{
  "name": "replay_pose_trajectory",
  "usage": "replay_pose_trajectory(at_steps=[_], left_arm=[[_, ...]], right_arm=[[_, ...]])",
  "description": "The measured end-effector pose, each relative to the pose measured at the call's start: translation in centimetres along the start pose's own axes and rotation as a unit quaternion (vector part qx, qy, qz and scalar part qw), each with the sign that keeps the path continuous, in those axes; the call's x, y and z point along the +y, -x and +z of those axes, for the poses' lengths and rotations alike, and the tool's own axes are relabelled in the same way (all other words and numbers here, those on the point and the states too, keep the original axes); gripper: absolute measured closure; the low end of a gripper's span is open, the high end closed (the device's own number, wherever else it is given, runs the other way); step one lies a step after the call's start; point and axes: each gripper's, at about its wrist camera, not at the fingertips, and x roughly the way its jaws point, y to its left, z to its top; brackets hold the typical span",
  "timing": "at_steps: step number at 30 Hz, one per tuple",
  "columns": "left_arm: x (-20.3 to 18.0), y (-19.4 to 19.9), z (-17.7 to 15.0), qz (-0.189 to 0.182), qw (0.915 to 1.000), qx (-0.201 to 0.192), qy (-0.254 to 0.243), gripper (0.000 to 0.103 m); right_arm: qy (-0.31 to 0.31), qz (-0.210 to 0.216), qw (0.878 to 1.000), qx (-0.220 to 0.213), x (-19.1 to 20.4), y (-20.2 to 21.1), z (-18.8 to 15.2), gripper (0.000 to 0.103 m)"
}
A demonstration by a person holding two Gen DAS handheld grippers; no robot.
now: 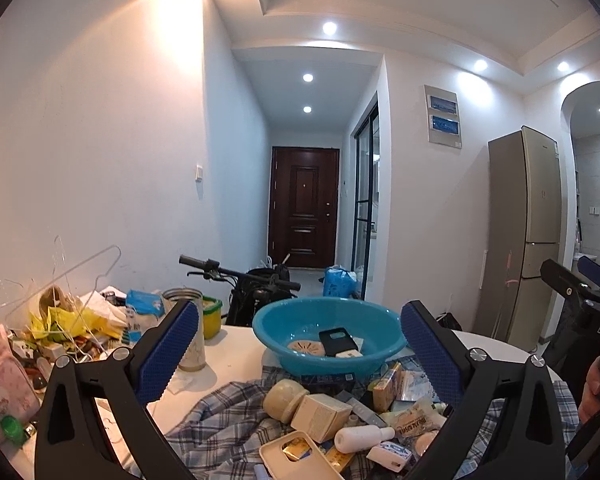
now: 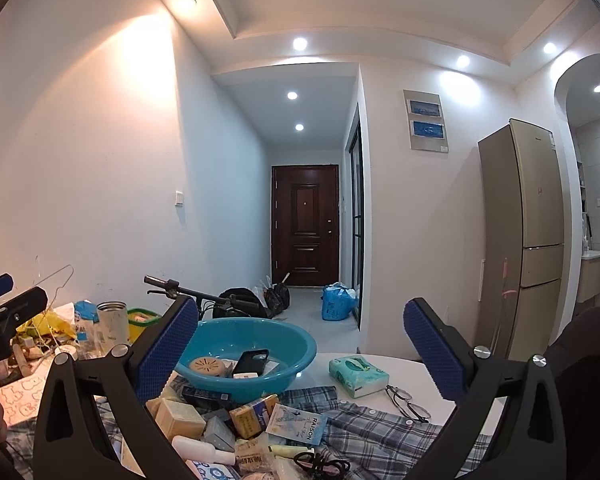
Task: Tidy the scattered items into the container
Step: 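Move both open tools down toward the pile on the plaid shirt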
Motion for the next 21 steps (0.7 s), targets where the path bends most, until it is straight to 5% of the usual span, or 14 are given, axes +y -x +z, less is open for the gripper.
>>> replay_pose_trajectory(at_steps=[21], left_arm=[[-1.6, -4.0, -8.2, -0.008, 0.9994, 0.031, -0.007, 0.000]], right_arm=[[-0.019, -0.021, 0.999, 0.042, -1.4, -2.1, -7.4, 0.001]])
